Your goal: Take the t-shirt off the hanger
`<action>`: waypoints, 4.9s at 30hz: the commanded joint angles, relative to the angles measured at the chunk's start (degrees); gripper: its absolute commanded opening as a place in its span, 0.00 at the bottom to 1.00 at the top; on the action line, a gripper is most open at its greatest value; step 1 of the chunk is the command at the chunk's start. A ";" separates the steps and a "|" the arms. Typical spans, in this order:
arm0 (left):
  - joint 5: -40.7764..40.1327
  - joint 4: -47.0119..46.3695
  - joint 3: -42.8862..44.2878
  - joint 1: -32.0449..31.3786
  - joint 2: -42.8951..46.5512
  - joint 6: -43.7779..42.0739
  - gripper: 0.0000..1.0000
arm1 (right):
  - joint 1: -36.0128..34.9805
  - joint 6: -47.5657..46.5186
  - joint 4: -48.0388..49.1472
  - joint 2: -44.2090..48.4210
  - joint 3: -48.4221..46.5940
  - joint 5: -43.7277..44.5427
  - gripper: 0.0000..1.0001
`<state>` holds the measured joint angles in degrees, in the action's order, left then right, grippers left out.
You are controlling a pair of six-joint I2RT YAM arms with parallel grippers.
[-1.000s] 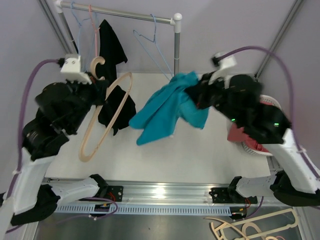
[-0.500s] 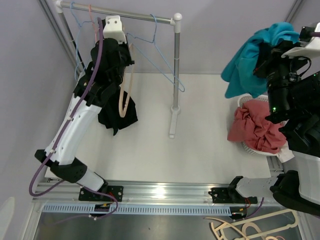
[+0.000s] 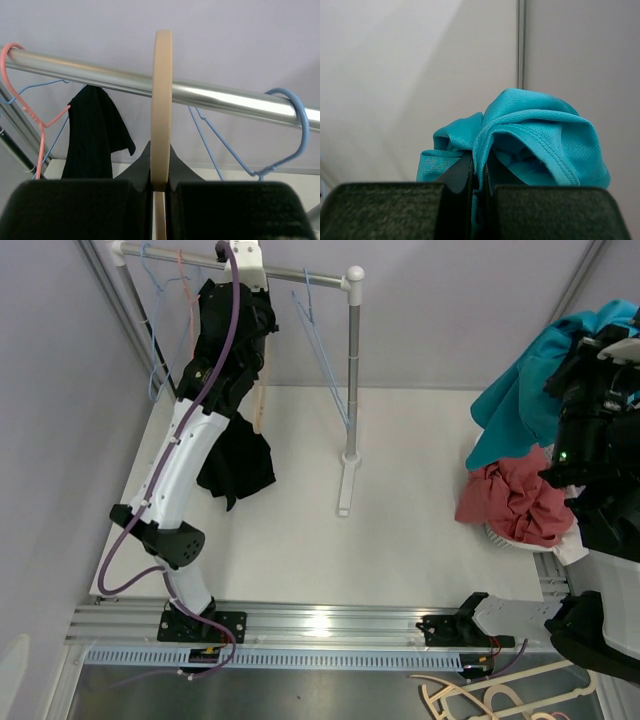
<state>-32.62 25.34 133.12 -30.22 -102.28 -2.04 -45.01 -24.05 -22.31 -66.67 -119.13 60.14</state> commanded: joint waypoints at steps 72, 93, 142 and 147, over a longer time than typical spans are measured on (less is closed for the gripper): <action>1.78 -2.14 -2.06 4.82 2.78 7.32 0.71 | 69.98 48.92 -11.88 -0.30 35.81 -48.71 0.81; -1.66 -0.73 -22.12 7.10 23.10 4.33 0.72 | 57.32 48.84 -14.87 0.67 27.81 -56.89 0.89; 13.38 7.35 7.33 20.56 4.54 13.22 0.01 | 55.12 46.46 -11.71 -1.27 28.69 -56.89 0.92; 11.79 7.96 3.74 19.14 10.16 13.73 0.01 | 52.93 46.47 -12.06 -0.74 28.61 -57.06 0.92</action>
<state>-19.51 38.79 137.56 -10.31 -99.46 11.94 9.37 23.29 -34.94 -69.30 -89.69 2.76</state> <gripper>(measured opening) 0.015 0.920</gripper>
